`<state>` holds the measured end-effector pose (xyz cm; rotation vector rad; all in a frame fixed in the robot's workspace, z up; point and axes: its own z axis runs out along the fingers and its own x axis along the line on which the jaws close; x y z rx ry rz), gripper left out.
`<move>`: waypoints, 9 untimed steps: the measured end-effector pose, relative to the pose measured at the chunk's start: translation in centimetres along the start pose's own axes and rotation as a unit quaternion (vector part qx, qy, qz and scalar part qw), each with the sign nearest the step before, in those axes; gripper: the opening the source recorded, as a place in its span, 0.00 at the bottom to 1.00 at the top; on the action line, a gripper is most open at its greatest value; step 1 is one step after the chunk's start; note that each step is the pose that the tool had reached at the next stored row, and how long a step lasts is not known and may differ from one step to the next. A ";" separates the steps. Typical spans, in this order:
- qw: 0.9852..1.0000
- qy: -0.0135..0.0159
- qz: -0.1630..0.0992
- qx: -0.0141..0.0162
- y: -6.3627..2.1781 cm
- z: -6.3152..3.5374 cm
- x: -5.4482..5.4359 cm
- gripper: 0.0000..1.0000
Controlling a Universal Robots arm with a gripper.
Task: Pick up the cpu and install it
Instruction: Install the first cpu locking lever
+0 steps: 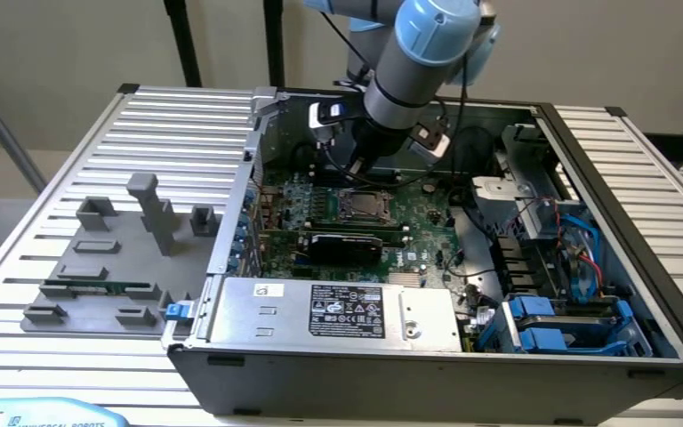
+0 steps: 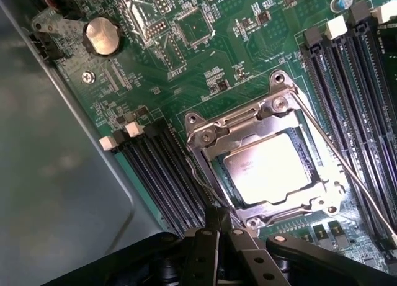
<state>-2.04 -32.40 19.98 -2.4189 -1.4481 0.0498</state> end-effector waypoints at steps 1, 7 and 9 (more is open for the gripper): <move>1.000 0.000 0.000 0.000 -0.07 0.02 0.0 0.11; 1.000 0.000 0.000 0.000 -0.03 0.02 0.0 0.11; 1.000 0.000 0.000 0.000 0.10 0.00 0.1 0.11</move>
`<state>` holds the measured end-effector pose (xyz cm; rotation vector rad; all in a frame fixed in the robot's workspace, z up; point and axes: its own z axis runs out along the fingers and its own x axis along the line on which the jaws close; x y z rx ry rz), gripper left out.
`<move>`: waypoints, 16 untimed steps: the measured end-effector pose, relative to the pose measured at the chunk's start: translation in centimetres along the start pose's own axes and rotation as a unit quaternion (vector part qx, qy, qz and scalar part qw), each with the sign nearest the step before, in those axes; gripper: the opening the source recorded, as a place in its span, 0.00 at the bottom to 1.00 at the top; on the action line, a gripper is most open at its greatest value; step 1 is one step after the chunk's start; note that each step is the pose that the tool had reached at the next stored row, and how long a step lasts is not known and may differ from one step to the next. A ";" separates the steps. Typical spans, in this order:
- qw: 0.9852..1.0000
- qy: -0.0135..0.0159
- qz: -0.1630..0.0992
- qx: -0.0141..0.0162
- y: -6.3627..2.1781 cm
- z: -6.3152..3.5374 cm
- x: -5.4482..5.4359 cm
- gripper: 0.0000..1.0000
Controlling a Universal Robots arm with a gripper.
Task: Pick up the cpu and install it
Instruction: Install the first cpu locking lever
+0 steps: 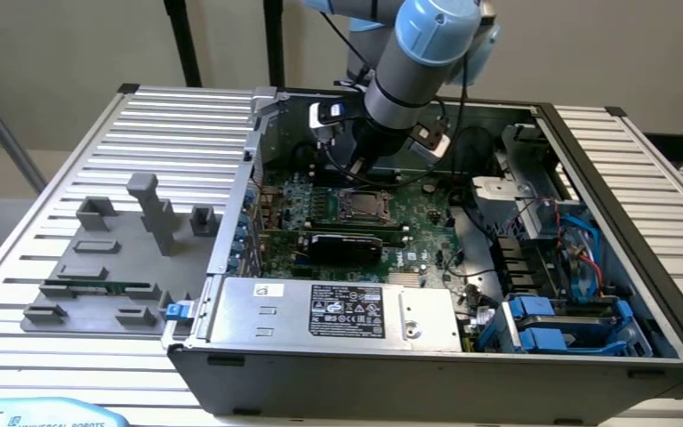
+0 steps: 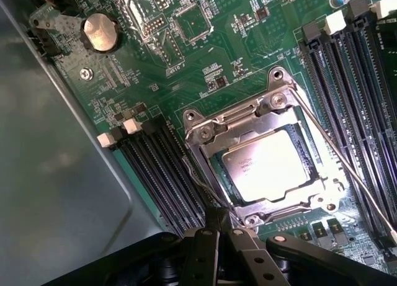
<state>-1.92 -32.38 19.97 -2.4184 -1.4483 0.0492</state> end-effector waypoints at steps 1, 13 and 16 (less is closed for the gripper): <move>1.000 0.000 0.000 0.000 0.09 -0.02 0.0 0.11; 1.000 -0.001 -0.002 0.000 1.06 -0.23 0.6 0.11; 1.000 -0.001 -0.003 0.000 1.28 -0.27 0.7 0.11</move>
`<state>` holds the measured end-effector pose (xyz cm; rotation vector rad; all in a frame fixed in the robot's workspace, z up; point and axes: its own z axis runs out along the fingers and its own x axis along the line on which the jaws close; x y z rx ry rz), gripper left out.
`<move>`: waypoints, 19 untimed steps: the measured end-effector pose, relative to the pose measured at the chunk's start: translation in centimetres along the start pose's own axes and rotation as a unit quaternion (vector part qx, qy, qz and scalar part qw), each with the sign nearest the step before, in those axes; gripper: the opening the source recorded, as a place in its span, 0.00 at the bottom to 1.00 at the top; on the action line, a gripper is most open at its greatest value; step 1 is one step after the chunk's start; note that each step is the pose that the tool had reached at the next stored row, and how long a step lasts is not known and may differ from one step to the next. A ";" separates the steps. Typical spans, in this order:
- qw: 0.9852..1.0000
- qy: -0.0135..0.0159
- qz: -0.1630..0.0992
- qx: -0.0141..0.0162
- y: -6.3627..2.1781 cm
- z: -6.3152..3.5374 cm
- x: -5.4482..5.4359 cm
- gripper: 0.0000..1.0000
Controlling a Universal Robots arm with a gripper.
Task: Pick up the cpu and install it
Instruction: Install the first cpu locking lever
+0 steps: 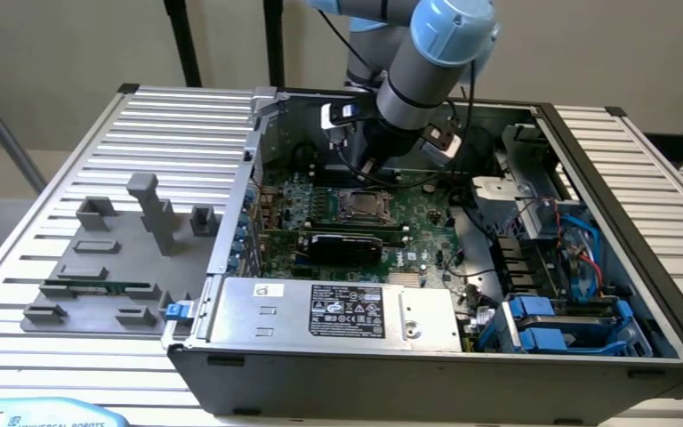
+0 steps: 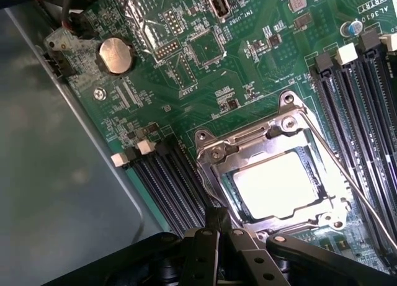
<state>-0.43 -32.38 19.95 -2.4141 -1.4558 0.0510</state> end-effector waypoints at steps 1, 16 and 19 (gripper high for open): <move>1.000 0.000 0.000 0.000 0.07 0.00 0.0 0.11; 1.000 -0.002 -0.006 0.000 0.85 0.14 0.4 0.11; 1.000 -0.002 -0.008 0.000 1.01 0.18 0.4 0.11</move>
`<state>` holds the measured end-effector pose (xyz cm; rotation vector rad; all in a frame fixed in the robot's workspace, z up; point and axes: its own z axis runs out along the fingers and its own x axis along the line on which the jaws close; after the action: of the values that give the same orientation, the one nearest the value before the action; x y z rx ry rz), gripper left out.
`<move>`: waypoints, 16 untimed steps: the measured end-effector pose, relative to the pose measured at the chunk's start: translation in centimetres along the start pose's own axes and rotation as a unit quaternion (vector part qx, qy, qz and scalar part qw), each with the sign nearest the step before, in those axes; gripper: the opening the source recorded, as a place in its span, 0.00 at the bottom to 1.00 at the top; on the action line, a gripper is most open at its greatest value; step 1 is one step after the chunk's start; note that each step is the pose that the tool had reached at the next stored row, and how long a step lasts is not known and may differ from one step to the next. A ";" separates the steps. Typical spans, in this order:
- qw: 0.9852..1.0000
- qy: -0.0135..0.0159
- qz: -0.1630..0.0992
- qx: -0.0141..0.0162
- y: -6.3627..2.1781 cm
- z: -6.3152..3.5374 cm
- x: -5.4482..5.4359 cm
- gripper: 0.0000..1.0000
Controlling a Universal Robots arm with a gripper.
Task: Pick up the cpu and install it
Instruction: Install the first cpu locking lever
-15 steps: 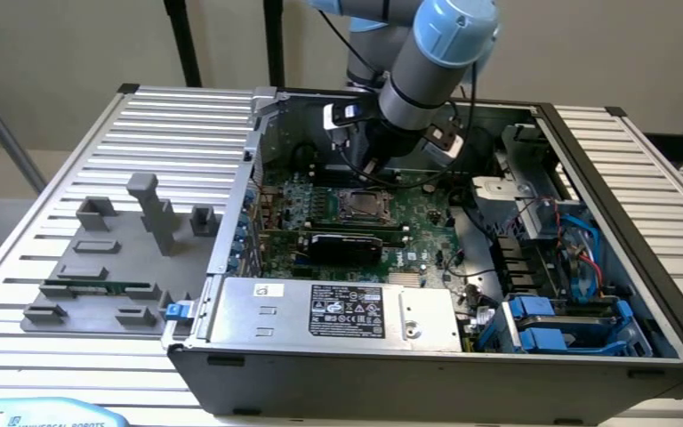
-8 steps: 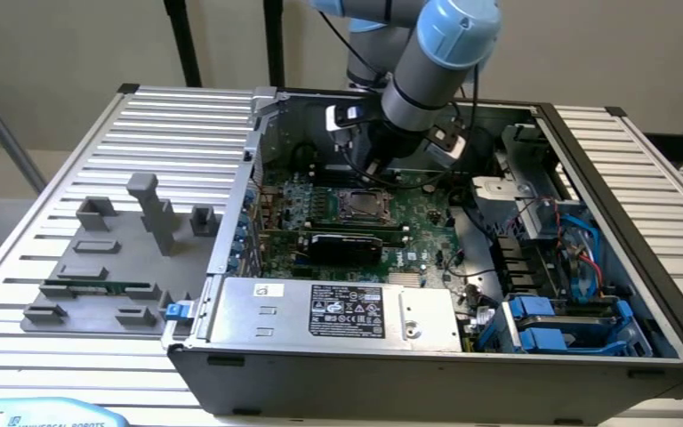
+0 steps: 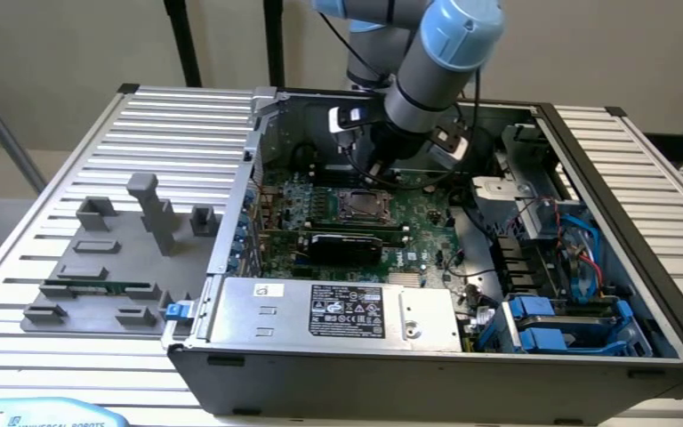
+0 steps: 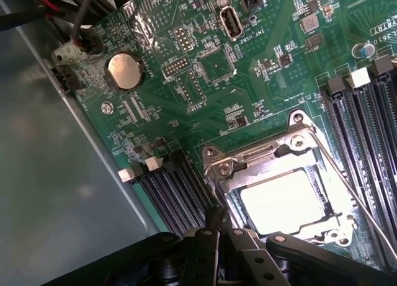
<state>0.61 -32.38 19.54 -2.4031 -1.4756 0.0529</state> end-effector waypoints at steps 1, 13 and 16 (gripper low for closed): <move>1.000 0.000 -0.001 0.000 0.05 0.01 0.0 0.11; 1.000 -0.003 -0.010 0.001 0.67 0.08 0.3 0.11; 1.000 -0.003 -0.012 0.002 0.83 0.04 0.4 0.11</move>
<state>1.49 -32.38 19.31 -2.3836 -1.5059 0.0565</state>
